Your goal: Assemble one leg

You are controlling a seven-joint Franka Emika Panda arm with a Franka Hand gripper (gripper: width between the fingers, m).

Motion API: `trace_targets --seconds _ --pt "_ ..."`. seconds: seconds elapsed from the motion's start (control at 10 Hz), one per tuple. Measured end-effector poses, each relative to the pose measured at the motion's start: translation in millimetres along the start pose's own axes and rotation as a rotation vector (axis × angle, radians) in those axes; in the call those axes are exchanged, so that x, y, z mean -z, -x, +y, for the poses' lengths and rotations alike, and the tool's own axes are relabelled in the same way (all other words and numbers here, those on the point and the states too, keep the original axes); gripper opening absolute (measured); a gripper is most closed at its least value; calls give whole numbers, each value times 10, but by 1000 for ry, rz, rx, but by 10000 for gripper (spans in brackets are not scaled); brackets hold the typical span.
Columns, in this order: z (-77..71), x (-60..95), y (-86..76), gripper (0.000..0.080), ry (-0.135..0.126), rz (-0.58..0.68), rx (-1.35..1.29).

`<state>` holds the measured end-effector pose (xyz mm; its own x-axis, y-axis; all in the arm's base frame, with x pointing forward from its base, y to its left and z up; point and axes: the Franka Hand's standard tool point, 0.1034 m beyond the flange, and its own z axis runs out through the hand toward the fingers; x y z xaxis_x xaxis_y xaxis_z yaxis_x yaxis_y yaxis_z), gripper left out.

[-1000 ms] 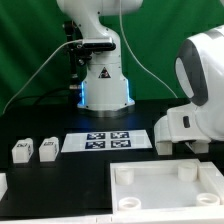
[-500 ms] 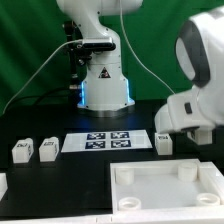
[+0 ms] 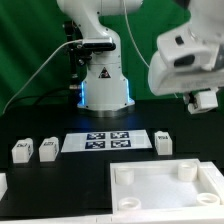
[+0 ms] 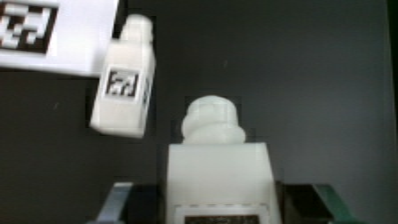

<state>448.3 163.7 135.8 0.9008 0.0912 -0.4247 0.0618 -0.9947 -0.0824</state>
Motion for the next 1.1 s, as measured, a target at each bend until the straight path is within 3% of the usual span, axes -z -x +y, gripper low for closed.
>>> trace_targets --seconds 0.1,0.5,0.7,0.8,0.9,1.1 --pt "-1 109 -58 291 -3 152 -5" --pt "-14 54 -62 291 -18 542 14" --pt "-30 29 -64 291 -31 642 20" --pt "-23 14 -57 291 -28 628 20" --pt "23 70 -96 291 -17 635 49" --pt "210 424 -376 291 -14 675 59"
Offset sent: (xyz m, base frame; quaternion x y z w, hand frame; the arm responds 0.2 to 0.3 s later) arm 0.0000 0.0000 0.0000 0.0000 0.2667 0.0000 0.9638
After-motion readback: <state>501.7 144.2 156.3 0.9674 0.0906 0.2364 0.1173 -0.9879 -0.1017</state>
